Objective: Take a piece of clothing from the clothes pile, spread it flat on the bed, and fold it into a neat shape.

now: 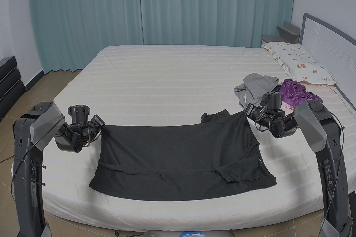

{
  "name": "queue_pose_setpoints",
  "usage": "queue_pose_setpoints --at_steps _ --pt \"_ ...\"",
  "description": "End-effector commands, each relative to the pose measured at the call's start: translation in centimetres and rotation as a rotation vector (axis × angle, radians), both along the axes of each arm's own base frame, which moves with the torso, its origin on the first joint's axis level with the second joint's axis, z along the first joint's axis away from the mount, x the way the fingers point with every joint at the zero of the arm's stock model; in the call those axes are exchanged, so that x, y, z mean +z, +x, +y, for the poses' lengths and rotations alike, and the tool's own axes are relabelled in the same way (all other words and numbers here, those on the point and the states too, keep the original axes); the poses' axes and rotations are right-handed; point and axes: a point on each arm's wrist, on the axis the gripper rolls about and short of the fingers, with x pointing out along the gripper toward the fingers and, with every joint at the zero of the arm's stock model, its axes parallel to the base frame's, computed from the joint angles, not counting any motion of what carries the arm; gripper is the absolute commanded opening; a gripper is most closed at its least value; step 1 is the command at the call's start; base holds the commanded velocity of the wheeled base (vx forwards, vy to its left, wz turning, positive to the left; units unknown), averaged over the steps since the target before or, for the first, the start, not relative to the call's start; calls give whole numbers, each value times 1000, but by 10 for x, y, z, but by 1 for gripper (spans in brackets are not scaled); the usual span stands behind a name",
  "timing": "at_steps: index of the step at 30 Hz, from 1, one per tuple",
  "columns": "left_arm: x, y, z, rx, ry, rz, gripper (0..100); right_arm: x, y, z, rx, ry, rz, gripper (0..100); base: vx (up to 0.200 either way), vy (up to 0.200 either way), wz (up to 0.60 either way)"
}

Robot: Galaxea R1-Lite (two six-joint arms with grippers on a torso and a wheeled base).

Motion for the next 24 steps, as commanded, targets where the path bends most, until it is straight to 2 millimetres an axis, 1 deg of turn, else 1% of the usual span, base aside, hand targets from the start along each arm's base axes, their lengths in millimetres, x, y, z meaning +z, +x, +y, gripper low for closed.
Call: queue_pose_setpoints --at_steps 1,4,6,12,14,16,20,24 --pt "13 -6 6 13 -3 -11 0 -3 0 1 1 -3 -12 0 0 0 0" --pt "14 -7 7 14 -3 -8 0 -9 -4 0 -3 -10 9 0 0 0 0" --pt "14 -8 7 16 -3 -6 0 -9 -4 0 -4 -8 3 0 0 0 0" --pt "13 -10 6 14 -2 1 0 -2 -8 -4 -8 -8 -5 0 0 0 0" --pt "14 -13 5 9 -1 6 0 5 -14 -6 -2 -3 5 0 0 0 0" --pt "15 -17 4 6 3 15 0 7 -18 -7 3 0 15 0 0 0 0" --pt "25 -26 3 -6 -4 19 0 11 -25 -9 1 9 34 0 0 0 0" --pt "27 -31 4 -6 1 28 0 15 -37 -10 29 21 64 0 0 0 0"
